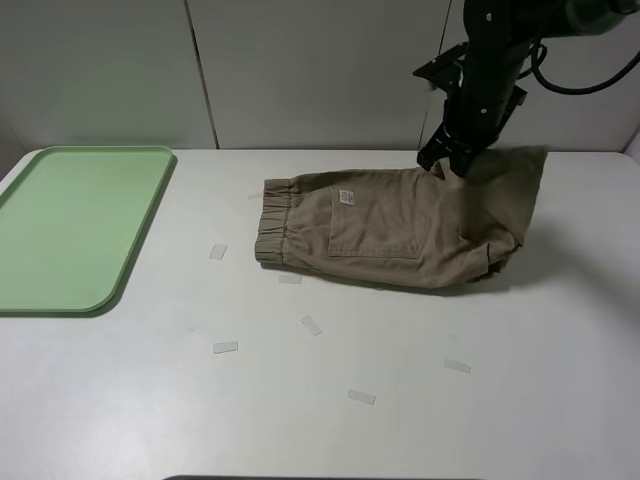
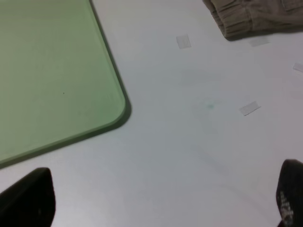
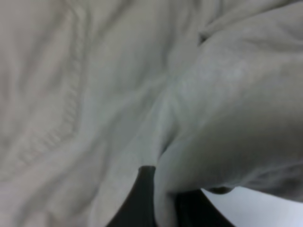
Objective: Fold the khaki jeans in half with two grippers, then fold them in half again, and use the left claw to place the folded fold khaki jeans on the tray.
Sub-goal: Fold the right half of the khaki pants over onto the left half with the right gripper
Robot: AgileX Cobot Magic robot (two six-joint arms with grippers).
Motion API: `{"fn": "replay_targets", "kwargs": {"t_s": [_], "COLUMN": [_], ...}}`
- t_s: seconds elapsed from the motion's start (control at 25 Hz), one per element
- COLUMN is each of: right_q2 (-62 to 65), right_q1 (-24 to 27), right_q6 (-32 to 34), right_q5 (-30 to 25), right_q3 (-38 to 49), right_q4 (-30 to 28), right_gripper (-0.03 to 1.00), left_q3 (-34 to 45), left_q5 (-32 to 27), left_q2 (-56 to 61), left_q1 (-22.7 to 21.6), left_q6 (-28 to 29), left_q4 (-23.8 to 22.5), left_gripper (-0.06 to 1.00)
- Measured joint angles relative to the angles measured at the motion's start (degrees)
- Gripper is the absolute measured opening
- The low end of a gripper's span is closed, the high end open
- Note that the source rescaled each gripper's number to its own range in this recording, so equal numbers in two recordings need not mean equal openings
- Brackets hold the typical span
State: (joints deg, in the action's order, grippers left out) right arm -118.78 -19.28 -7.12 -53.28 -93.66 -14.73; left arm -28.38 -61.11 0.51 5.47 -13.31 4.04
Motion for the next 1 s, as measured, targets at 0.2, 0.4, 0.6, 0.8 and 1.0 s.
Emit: {"fn": "replay_targets", "kwargs": {"t_s": [0.2,0.4,0.6,0.8,1.0], "right_q2": [0.06,0.06,0.06,0.06,0.06], "right_q1": [-3.07,-5.85,-8.36,-9.98,-11.52], "right_q6": [1.63,2.19,3.87,8.24,12.34], "right_q5": [1.32,2.48,3.36,3.47,5.73], "right_q3": [-1.57,-1.57,-1.57,-1.57,-1.57], "right_q4": [1.63,3.93,5.44,6.01,10.43], "right_gripper": [0.04,0.04,0.04,0.04,0.04], "left_q3": [0.00,0.00,0.00,0.00,0.00], "left_q5": [0.00,0.00,0.00,0.00,0.00], "left_q2": [0.00,0.00,0.00,0.00,0.00], "left_q1": [0.00,0.00,0.00,0.00,0.00], "left_q6": [0.00,0.00,0.00,0.00,0.00], "left_q4": [-3.38,-5.52,-5.59,-5.65,-5.65], "left_gripper": [0.93,0.93,0.93,0.93,0.93]}}
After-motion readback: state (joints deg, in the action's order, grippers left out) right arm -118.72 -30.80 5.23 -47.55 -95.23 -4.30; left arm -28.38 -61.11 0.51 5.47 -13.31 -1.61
